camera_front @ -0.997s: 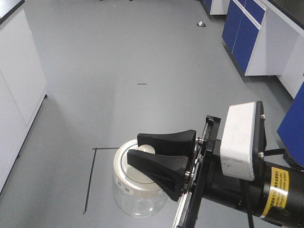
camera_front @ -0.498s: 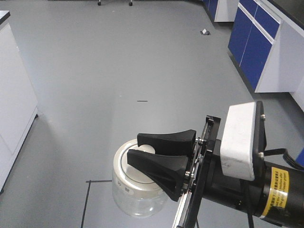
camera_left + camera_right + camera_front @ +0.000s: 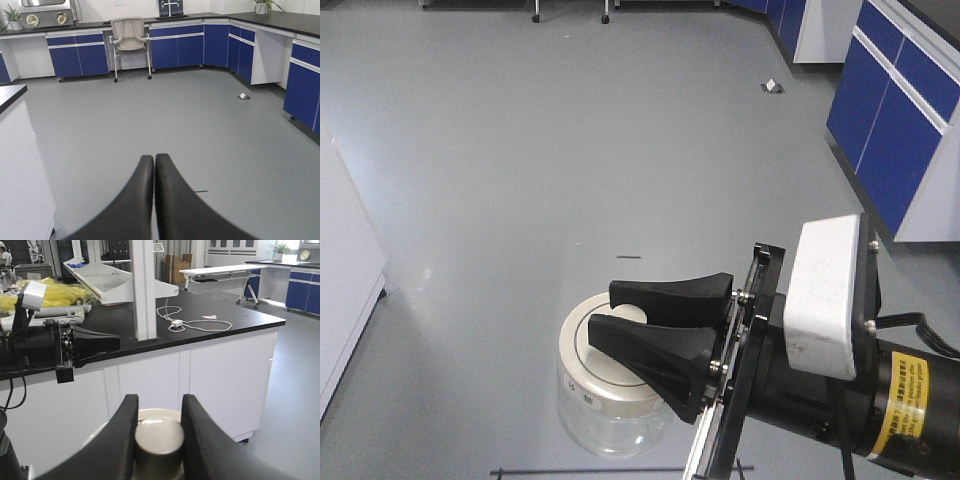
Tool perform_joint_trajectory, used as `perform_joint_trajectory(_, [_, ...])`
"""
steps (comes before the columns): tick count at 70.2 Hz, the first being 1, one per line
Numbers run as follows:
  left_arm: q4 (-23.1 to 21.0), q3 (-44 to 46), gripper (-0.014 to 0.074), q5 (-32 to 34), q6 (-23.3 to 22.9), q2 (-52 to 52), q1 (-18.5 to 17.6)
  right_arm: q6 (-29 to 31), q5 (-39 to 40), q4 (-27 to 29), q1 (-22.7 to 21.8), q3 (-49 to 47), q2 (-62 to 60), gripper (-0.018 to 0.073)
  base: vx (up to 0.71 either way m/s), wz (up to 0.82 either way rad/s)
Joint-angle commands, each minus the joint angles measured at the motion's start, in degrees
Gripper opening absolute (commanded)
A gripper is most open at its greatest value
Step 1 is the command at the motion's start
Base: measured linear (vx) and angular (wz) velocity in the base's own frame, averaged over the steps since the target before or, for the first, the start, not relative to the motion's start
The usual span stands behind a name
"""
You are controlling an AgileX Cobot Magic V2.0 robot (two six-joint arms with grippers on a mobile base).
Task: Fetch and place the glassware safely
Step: 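Hold the jar in the right gripper while the base drives away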
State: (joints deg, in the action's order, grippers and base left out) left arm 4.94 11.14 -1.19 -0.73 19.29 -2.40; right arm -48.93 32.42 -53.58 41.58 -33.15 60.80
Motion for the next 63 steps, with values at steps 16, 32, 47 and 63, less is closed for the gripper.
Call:
perform_joint_trajectory(16, [-0.5,1.6,-0.0007,4.1,-0.4,0.4,-0.5,0.5,4.3,2.2,0.1,-2.2,-1.2,0.0,0.48,0.04])
perform_joint_trajectory(32, [-0.5,1.6,-0.0007,4.0,-0.4,0.4,-0.5,0.5,4.3,2.1,0.1,-2.2,-1.2,0.0,0.5,0.01])
perform_joint_trajectory(47, [-0.5,1.6,-0.0007,3.9,-0.4,0.4,-0.5,0.5,4.3,2.1,0.1,-2.2,-1.2,0.0,0.51,0.03])
perform_joint_trajectory(63, [-0.5,1.6,-0.0007,3.9,-0.4,0.4,-0.5,0.5,4.3,2.1,0.1,-2.2,-1.2,0.0,0.51,0.02])
